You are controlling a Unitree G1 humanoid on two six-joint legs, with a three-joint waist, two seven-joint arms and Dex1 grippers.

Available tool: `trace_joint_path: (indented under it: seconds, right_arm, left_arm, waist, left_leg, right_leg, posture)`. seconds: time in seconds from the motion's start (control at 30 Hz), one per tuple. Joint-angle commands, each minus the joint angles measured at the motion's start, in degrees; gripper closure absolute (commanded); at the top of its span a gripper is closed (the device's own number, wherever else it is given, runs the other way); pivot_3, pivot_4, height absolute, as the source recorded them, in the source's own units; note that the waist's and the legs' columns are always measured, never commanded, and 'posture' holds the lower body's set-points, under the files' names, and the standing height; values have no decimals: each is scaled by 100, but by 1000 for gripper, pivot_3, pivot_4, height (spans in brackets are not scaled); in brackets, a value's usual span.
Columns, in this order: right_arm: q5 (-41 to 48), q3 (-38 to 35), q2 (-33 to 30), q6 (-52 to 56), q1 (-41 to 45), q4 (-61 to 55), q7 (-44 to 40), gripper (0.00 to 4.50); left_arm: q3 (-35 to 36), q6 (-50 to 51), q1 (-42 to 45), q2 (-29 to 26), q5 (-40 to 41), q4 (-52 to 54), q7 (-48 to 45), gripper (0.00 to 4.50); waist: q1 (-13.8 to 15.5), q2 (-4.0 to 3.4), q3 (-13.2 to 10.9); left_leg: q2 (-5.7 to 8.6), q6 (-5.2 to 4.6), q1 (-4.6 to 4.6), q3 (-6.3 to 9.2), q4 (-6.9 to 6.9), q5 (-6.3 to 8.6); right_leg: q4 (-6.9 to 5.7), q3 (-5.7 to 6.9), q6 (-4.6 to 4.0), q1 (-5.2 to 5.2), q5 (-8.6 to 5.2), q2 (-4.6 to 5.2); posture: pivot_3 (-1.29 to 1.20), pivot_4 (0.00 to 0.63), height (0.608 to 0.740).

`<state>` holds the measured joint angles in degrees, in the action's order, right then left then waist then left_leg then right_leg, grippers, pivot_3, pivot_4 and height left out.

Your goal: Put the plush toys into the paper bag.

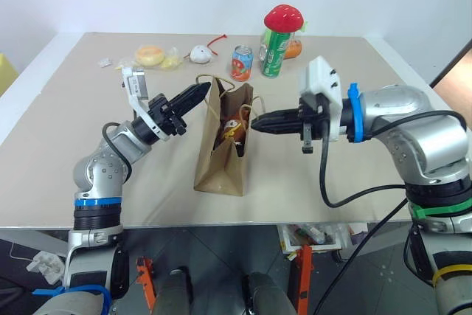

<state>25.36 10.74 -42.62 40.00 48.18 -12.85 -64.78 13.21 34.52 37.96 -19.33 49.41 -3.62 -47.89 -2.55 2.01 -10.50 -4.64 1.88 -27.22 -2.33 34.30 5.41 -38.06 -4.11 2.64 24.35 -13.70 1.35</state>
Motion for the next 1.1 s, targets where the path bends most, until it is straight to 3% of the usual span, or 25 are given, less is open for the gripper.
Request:
trace_joint_path:
  seconds: [0.03,0.1,0.13,0.17,0.23,0.27,0.33,0.4,0.57,0.73,1.1]
  right_arm:
    - [-302,73,-19,-268,180,134,24,4169]
    - [-363,77,9,-332,267,301,7,3491]
    - [-393,70,24,-361,305,377,6,2913]
    - [-417,52,33,-379,331,446,12,2659]
    - [-450,-9,40,-421,357,550,47,1551]
    - [-485,-53,47,-441,378,605,117,1551]
    - [-456,-160,24,-435,407,663,130,496]
    - [-320,-308,-47,-427,419,670,29,319]
    - [-104,-616,-326,-413,385,693,-261,319]
    - [126,-873,-544,-400,285,661,-500,319]
    - [1546,-2402,-503,400,257,780,-181,319]
  left_arm:
    - [75,-156,218,-118,-103,-68,-23,3927]
    - [110,-40,276,-158,17,-63,-101,3211]
    - [117,35,283,-179,90,-12,-141,2634]
    - [138,152,279,-200,229,75,-195,2403]
    - [204,395,256,-229,539,251,-211,1342]
    - [217,457,237,-250,619,323,-222,1342]
    - [259,599,230,-297,760,363,-190,314]
    - [360,921,224,-401,1113,378,-267,69]
    - [412,1862,161,-907,1719,297,-493,69]
    - [382,2298,204,-1350,1900,254,-983,69]
    - [669,2672,-43,-2148,1976,136,-1606,69]
  waist:
    - [0,0,0]
    - [0,0,0]
    - [0,0,0]
    - [0,0,0]
    - [0,0,0]
    - [0,0,0]
    - [1,0,0]
    - [1,0,0]
    - [-2,0,0]
    - [-2,0,0]
    - [-2,0,-1]
  left_leg:
    - [0,0,0,-1,0,0]
    - [0,0,0,-1,1,0]
    - [0,0,-1,-1,2,0]
    - [0,0,-1,-1,2,0]
    - [-1,0,0,-2,1,0]
    - [-1,0,0,-1,0,0]
    - [-2,0,-1,-1,-3,0]
    - [-1,0,-1,-1,-4,0]
    - [-2,0,-1,0,-7,0]
    - [-1,1,0,-1,-6,1]
    - [-3,2,0,-1,-7,1]
  right_leg:
    - [0,0,0,0,1,1]
    - [0,1,-1,0,2,1]
    - [0,1,-1,0,2,1]
    - [0,1,-1,0,2,2]
    - [0,1,0,1,1,2]
    - [0,1,0,1,0,2]
    - [0,2,1,2,-3,1]
    - [0,2,4,1,-4,1]
    - [0,3,8,3,-4,0]
    - [0,3,-2,3,-7,2]
    - [0,6,-8,7,-9,4]
  posture:
    - [0,150,740]
    - [0,150,740]
    - [0,150,740]
    - [0,150,740]
    - [0,150,740]
    - [0,150,740]
    - [0,150,740]
    - [0,150,740]
    - [0,150,740]
    - [0,150,740]
    - [0,150,740]
